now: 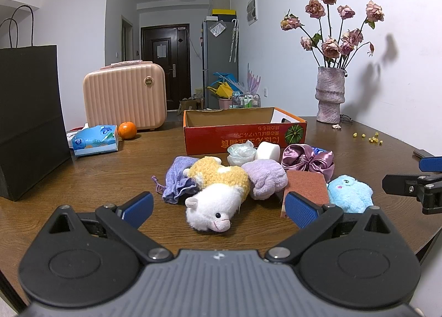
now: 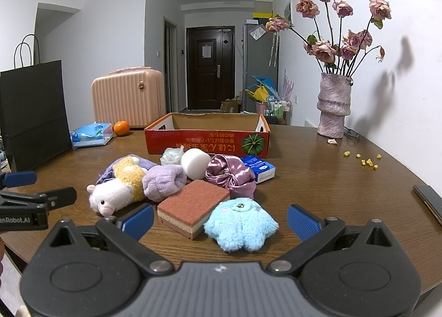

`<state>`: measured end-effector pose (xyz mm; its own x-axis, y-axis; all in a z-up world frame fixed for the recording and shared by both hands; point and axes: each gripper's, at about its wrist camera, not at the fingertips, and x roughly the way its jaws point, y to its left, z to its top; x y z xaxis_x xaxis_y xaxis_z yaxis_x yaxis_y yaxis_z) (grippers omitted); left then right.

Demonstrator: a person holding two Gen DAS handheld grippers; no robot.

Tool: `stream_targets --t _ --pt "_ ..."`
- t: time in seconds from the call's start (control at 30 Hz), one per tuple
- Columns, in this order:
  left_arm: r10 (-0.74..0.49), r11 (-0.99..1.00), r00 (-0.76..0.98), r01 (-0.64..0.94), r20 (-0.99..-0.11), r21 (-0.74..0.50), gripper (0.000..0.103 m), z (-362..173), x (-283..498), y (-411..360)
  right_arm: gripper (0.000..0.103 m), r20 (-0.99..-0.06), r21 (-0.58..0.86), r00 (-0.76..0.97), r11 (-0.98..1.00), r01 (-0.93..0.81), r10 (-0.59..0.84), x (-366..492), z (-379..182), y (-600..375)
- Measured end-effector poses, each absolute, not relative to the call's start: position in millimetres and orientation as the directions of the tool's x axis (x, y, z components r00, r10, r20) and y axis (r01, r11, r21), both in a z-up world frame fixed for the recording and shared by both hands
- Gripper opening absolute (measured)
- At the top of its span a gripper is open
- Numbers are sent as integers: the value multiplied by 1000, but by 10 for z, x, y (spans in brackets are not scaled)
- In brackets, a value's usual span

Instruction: Organize soft objects

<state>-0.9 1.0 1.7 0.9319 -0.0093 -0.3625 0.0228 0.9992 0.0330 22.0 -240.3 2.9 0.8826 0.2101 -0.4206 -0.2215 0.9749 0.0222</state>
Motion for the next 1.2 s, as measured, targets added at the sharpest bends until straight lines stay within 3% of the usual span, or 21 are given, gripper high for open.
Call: stream_targets --t 1.2 --pt "-11 999 931 24 -365 32 103 11 3 -3 103 -429 3 882 976 -217 197 308 -25 -2455"
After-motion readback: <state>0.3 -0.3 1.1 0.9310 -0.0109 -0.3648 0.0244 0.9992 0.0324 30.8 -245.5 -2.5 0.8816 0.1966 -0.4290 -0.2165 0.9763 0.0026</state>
